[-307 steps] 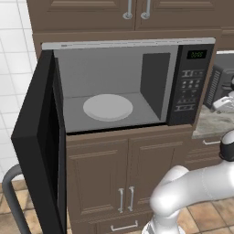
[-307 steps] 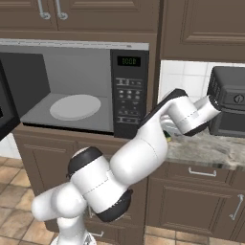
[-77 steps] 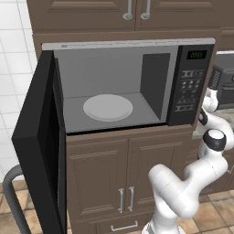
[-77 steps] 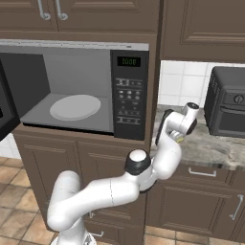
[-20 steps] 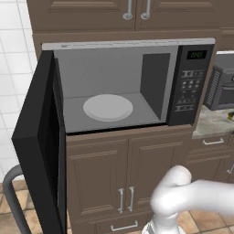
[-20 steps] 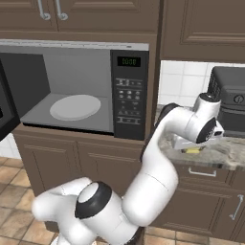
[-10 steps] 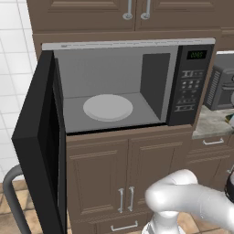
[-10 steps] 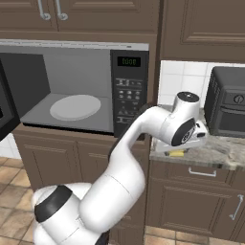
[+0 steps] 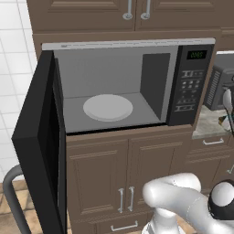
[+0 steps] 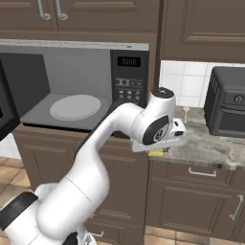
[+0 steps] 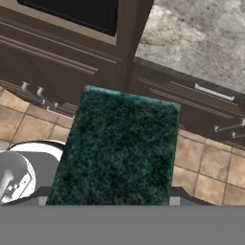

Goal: Place the sponge inside the microwave to prepare for sanitizing.

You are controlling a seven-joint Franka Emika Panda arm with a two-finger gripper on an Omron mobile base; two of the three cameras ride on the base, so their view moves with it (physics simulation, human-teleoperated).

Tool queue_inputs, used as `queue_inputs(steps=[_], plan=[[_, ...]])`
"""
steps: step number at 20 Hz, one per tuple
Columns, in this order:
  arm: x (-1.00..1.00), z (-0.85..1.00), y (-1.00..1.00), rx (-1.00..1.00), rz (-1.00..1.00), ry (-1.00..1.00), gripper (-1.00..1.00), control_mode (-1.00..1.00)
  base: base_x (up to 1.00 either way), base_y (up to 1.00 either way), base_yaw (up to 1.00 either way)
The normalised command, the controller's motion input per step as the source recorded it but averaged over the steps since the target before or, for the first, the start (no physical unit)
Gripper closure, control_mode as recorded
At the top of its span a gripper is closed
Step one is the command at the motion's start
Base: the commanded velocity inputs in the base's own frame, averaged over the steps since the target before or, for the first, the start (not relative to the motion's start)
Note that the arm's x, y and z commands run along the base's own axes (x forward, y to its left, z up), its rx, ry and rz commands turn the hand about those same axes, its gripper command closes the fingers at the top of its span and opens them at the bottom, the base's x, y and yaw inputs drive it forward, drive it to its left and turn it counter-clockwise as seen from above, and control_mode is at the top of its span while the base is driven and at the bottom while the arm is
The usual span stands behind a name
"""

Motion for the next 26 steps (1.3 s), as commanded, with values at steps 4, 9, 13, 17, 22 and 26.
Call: queue_inputs(steps=[4, 9, 13, 17, 22, 26], plan=[[-0.15, 0.15, 0.73, 0.0, 0.08, -0.02, 1.0, -1.0, 0.0, 0.0, 0.0], [-0.02, 0.15, 0.74, 0.0, 0.19, 0.0, 1.0, -1.0, 0.0, 0.0, 0.0], [0.0, 0.19, 0.71, 0.0, 0.22, 0.0, 1.0, -1.0, 0.0, 0.0, 0.0], [0.0, 0.17, 0.72, 0.0, 0.21, 0.0, 1.0, -1.0, 0.0, 0.0, 0.0], [0.0, 0.14, 0.75, 0.0, 0.18, 0.0, 1.0, -1.0, 0.0, 0.0, 0.0], [0.0, 0.13, 0.7, 0.0, 0.18, 0.0, 1.0, -1.0, 0.0, 0.0, 0.0]])
